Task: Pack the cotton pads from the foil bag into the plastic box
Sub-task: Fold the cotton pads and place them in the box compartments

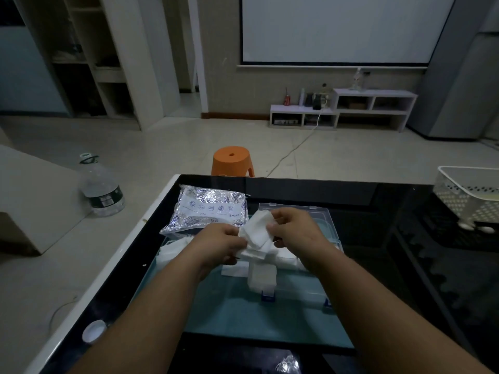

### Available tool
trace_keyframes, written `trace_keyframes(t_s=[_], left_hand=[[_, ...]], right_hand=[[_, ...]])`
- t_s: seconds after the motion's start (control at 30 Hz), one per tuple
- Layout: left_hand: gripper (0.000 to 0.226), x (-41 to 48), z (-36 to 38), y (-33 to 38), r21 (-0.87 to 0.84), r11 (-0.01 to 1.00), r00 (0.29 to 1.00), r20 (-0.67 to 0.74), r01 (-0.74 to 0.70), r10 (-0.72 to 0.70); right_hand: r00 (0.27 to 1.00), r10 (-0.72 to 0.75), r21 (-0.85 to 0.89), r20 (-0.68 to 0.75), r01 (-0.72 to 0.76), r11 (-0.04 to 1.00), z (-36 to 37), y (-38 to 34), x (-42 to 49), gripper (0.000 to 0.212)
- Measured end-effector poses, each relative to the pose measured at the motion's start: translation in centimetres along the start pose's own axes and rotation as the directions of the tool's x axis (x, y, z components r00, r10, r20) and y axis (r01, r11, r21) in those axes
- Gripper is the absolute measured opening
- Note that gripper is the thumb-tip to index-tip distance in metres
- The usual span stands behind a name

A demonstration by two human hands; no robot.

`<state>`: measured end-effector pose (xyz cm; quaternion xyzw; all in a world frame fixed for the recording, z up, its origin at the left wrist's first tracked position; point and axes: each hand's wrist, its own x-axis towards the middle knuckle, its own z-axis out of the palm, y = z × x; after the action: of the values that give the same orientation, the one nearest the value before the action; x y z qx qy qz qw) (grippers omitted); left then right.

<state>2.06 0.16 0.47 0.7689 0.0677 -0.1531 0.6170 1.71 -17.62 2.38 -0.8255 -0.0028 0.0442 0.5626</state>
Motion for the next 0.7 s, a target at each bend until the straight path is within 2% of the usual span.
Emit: trace_keyframes(t_s=[0.13,0.27,0.53,0.7], left_hand=[[0.019,-0.03,0.05,0.07,-0.118,0.992,0.996,0.083,0.048,-0.038],[0.025,-0.22,0.44,0.12,-0.223,0.974,0.991,0.136,0.048,-0.018],[0.030,-0.66,0.56,0.38,-0.226,0.974,0.990,0.137,0.008,0.023],[0.033,-0.89,0.05,0.80,-0.368,0.926,0.973,0.231,0.083,0.004]], right_hand=[[1.000,-0.025,-0.009,-0.002,0.025,1.000,0.19,-0.03,0.07,0.019],[0.999,-0.036,-0.017,-0.024,0.035,0.999,0.17,0.07,0.15,0.019],[0.997,-0.069,-0.055,-0.026,0.067,0.996,0.02,-0.12,0.29,0.018],[0.994,-0.092,-0.104,-0.061,0.086,0.991,0.09,0.04,0.49,0.023]])
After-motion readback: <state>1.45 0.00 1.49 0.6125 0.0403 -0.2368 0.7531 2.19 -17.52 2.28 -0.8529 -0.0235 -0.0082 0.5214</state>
